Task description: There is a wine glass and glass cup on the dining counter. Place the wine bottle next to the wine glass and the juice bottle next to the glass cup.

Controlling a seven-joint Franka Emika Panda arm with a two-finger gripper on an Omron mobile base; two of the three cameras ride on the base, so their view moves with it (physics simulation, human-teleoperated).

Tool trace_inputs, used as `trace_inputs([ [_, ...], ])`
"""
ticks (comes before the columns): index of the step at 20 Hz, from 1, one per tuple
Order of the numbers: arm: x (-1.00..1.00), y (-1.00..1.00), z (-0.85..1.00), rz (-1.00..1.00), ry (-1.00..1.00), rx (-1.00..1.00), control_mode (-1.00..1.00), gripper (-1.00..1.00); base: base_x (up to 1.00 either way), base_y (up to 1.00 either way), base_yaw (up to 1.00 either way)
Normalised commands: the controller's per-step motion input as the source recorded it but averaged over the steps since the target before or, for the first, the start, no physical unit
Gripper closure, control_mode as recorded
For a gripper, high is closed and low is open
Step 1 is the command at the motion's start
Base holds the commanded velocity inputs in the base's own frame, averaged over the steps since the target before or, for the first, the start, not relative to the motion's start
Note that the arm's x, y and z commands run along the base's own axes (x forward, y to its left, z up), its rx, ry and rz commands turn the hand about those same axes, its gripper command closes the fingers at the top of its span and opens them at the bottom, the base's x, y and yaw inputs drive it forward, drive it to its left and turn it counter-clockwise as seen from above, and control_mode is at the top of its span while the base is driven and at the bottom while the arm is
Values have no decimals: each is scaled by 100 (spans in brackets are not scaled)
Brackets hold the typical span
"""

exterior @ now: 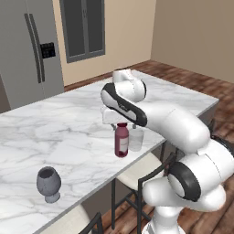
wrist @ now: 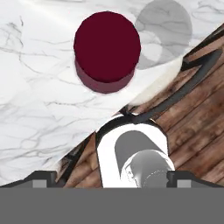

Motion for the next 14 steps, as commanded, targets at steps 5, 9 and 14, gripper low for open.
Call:
trace_inputs([
  [5, -54, -6, 16, 0, -16, 3, -100, -100, 0, 0, 0],
  [9, -46, -17, 26, 0, -1, 17, -100, -100, 0, 0, 0],
  [14, -47, -13, 28, 0, 0, 20, -100, -100, 0, 0, 0],
])
